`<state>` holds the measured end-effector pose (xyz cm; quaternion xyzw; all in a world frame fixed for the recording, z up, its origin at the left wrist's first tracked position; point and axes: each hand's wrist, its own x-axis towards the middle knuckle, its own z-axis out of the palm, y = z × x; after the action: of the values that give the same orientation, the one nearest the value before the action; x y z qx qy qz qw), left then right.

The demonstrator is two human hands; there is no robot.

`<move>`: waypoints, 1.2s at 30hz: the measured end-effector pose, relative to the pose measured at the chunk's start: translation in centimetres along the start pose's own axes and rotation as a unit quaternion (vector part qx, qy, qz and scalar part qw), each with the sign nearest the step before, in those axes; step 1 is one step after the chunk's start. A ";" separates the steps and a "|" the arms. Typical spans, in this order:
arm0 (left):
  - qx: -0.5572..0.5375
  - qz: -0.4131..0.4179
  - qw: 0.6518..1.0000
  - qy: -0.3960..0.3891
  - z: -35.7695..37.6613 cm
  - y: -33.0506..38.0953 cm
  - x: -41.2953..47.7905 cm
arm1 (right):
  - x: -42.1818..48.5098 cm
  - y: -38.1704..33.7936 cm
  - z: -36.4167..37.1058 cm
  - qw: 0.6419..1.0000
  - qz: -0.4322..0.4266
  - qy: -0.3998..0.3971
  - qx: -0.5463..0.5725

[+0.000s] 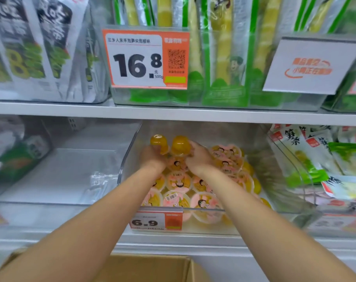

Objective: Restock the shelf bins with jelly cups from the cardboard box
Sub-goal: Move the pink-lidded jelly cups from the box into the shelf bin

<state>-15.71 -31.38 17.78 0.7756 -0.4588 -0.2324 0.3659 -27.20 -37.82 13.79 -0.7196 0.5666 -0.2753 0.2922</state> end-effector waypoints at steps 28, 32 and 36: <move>0.011 0.039 0.994 -0.102 -5.0 -12.6 -16.2 | -23.9 -0.8 4.3 0.968 -0.152 -0.043 -0.197; 0.087 -0.063 0.968 -0.226 -2.8 -21.7 -16.2 | -24.6 3.5 10.1 0.934 -0.029 -0.244 -0.261; 0.149 -0.123 0.936 -0.295 -0.1 -28.9 -16.3 | -24.2 6.8 15.6 0.870 0.056 -0.376 -0.314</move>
<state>-7.59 -7.98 -4.32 0.7682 -0.4762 -0.4233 0.0626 -25.30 -13.77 -3.35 -0.7895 0.5099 0.2257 0.2563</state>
